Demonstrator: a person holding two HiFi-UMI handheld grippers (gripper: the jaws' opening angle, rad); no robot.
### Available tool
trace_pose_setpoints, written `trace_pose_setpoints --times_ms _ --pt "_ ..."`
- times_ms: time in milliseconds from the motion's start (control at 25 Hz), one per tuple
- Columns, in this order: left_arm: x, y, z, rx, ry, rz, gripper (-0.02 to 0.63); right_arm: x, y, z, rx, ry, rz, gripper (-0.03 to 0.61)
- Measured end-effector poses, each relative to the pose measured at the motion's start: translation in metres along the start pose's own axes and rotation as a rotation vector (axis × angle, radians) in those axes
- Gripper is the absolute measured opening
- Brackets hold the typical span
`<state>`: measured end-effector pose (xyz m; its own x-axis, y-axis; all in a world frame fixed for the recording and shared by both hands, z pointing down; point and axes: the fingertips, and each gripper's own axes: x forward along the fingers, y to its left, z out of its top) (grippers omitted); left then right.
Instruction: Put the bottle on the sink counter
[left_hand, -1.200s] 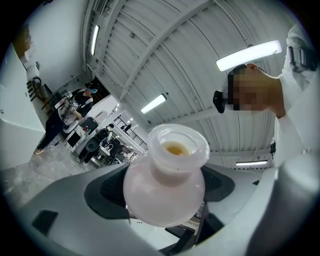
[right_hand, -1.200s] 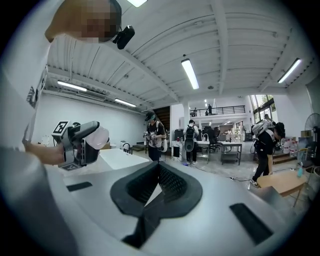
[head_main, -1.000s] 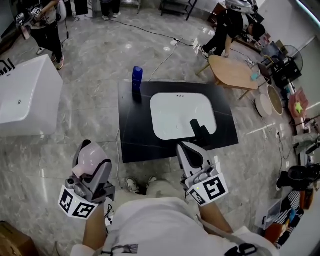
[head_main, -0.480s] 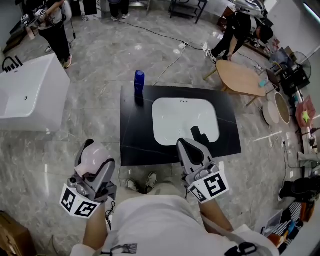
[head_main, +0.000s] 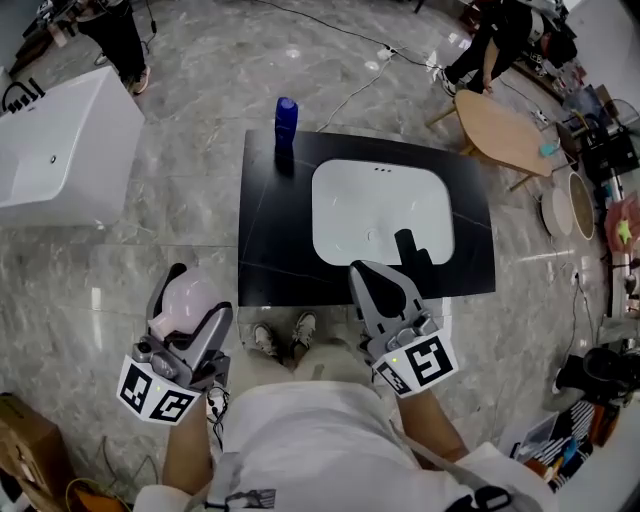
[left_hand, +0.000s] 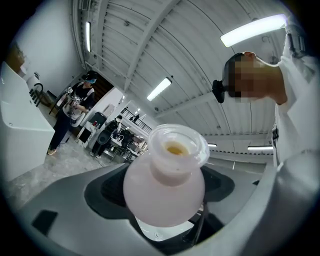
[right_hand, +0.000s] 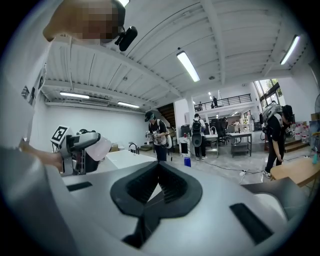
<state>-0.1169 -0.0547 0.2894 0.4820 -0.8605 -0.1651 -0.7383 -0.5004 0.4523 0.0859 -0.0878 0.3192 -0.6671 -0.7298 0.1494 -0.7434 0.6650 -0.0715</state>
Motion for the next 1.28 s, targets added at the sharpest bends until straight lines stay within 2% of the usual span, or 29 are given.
trace_pose_setpoints --times_ms 320,800,1280 --pt "0.019 0.029 -0.059 0.035 0.107 0.020 0.408 0.009 -0.004 -0.036 0.018 0.060 0.006 0.011" --pt "0.035 0.063 -0.153 0.022 0.266 0.015 0.407 0.021 -0.006 -0.087 0.054 0.133 0.029 0.011" --pt "0.040 0.094 -0.229 0.112 0.451 0.032 0.407 0.032 -0.012 -0.128 0.106 0.167 0.033 0.011"
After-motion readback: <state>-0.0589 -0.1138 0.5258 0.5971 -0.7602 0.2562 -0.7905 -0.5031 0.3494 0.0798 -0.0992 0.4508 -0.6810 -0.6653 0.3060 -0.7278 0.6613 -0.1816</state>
